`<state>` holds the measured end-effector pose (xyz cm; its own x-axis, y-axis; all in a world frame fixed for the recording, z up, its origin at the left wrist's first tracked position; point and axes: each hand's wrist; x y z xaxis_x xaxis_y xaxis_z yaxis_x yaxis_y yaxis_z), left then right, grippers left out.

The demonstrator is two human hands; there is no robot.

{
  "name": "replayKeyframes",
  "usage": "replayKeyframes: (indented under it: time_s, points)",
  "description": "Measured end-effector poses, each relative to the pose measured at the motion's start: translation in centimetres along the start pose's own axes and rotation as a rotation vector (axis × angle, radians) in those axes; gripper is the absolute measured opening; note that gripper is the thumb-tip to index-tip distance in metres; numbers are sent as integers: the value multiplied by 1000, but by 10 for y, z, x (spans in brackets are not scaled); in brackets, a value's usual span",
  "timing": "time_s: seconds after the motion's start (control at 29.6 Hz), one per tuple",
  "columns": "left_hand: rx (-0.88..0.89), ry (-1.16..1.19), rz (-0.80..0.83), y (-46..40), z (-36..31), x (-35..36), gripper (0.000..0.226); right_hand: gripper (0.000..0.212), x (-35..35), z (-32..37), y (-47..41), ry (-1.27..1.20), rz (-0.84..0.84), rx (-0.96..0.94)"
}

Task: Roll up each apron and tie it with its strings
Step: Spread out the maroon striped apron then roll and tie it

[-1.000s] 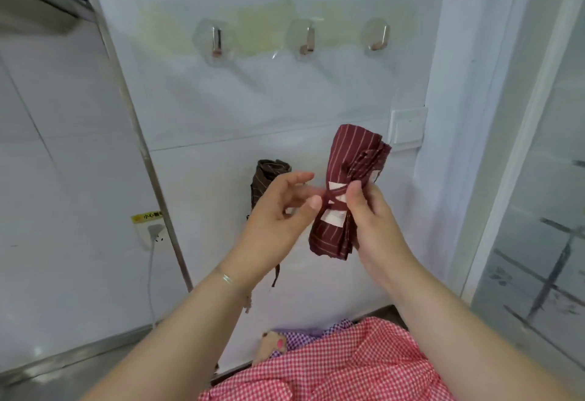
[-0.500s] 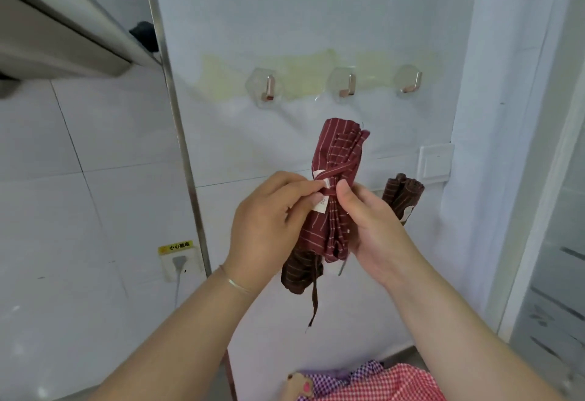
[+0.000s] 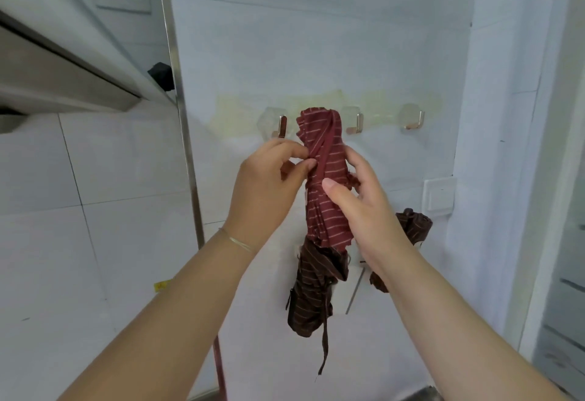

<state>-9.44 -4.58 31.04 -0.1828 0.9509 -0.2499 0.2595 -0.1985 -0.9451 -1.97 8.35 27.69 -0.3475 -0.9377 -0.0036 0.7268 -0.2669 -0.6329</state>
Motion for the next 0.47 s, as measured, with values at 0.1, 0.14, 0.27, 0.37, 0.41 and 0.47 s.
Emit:
replayKeyframes:
  time_s: [0.1, 0.14, 0.27, 0.37, 0.41, 0.47]
  points:
    - [52, -41, -14, -22, 6, -3, 3, 59, 0, 16, -15, 24, 3, -140]
    - [57, -99, -4, -31, 8, -4, 2, 59, 3, 20, -22, 50, -19, -189]
    - [-15, -258, -6, -68, 22, -10, 3, 62, 17, 24, -55, 125, -59, -288]
    - [-43, -327, -40, -80, 30, -10, 10, 63, 24, 18, -73, 146, -93, -326]
    - [-38, -355, -57, -81, 30, -10, 13, 63, 26, 15, -77, 157, -108, -342]
    - [-28, -396, -89, -83, 29, -9, 18, 63, 29, 10, -81, 179, -121, -365]
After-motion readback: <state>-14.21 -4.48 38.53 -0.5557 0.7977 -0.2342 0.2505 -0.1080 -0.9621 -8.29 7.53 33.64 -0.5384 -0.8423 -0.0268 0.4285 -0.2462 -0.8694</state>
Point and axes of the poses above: each hand's wrist, its own y-axis away from the middle knuckle, its own x-axis out of the palm, z = x × y, and after that the axes turned 1 degree about -x, right-handed
